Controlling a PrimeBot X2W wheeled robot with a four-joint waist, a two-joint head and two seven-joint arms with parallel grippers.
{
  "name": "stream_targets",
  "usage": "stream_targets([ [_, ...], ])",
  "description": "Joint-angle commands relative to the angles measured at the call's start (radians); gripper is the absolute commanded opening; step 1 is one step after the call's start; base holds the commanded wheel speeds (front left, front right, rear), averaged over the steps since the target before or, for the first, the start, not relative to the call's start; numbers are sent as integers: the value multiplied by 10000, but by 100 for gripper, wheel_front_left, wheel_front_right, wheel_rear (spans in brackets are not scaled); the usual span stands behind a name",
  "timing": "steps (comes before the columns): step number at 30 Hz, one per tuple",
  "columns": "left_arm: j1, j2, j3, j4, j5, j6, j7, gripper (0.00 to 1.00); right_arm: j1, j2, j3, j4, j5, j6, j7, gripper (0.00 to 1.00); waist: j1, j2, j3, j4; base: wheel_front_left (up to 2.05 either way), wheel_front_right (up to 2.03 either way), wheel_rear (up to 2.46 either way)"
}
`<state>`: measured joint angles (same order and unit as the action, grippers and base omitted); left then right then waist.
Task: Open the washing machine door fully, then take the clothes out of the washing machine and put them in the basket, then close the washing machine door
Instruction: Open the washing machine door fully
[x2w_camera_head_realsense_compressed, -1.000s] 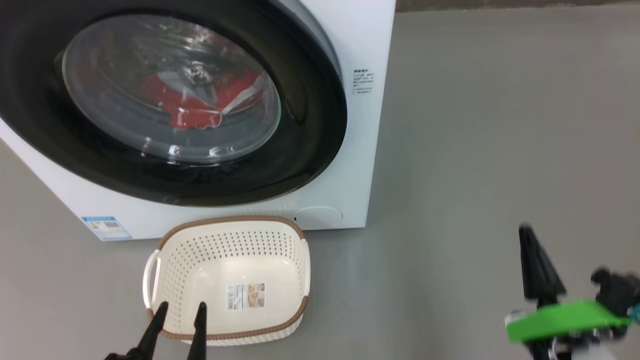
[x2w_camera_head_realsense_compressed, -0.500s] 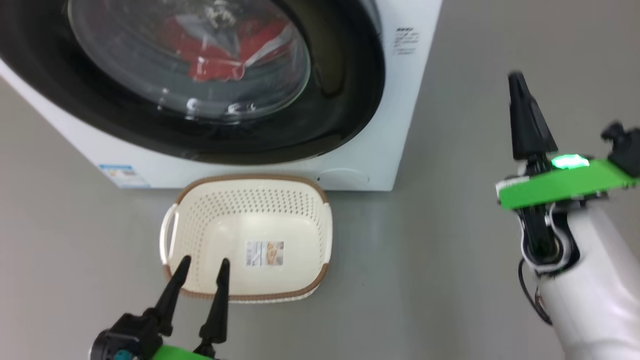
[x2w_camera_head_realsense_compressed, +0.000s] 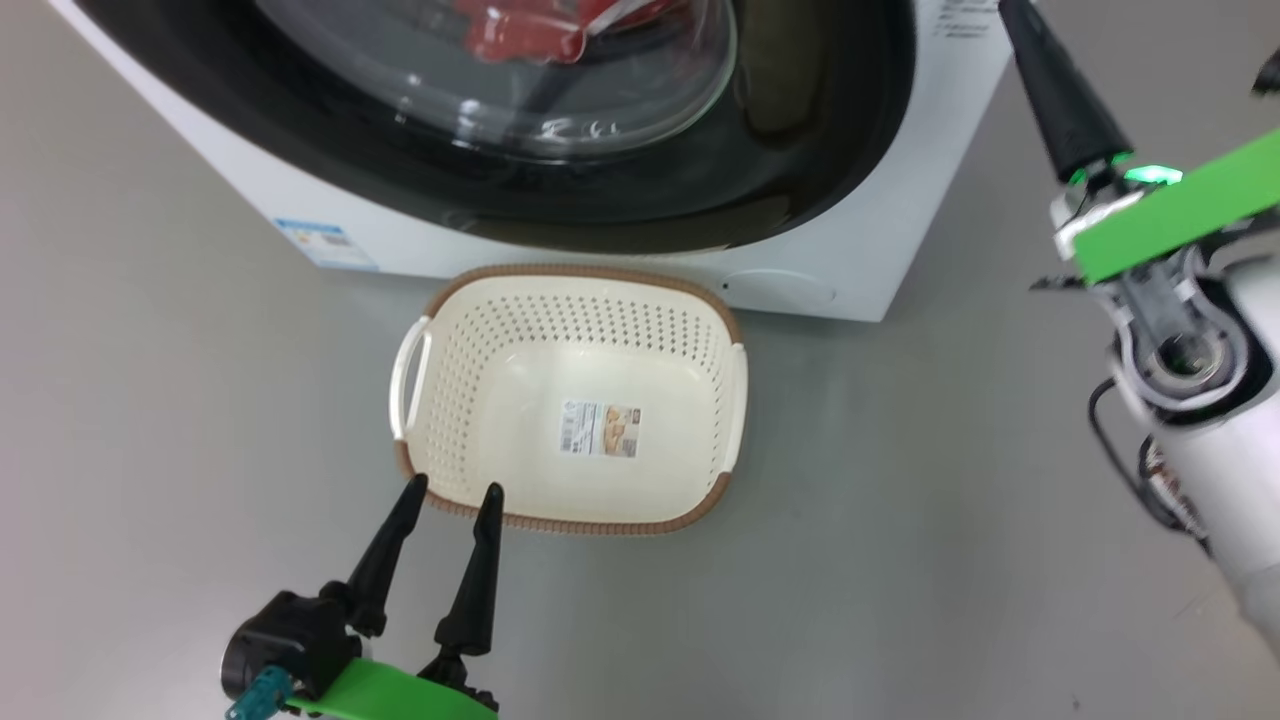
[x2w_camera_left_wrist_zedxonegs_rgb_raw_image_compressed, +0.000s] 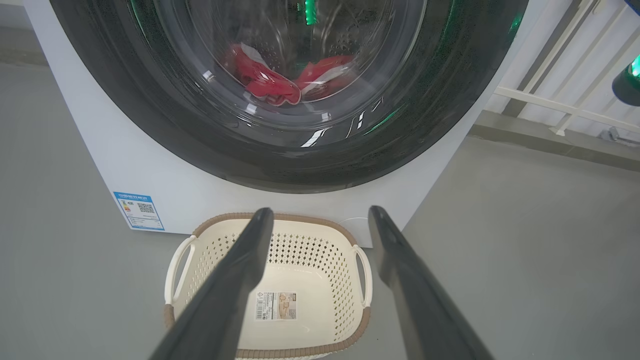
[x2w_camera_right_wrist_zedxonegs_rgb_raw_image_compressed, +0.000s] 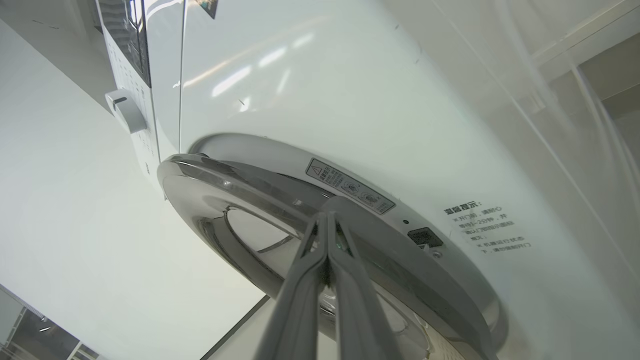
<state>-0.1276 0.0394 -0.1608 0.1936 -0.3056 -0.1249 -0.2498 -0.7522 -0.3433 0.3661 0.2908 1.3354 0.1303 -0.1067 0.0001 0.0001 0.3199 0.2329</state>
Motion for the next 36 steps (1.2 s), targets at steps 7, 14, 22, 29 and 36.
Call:
stream_targets([
  [7,-507,108,-55,-151,-285,-57,-120,100,-1021,-625,-94,-553,2108,4,1685,0,0,-1,723,487,0,0,0],
  [14,-747,108,-324,-94,-471,-57,-120,100,-1695,-914,-133,-177,2894,4,3178,0,0,-1,1025,651,0,0,0],
  [22,-941,108,-545,-79,-614,-57,-120,100,-2362,-908,11,409,2773,4,3816,0,0,-1,1333,832,0,0,0],
  [29,-1074,108,-659,-26,-735,-57,-120,100,-2756,-764,163,815,2548,4,4009,0,0,-1,1483,929,0,0,0],
  [36,-1049,108,-666,-31,-933,-57,-120,100,-2743,-629,506,993,2308,4,4201,0,0,-1,1411,951,0,0,0],
])
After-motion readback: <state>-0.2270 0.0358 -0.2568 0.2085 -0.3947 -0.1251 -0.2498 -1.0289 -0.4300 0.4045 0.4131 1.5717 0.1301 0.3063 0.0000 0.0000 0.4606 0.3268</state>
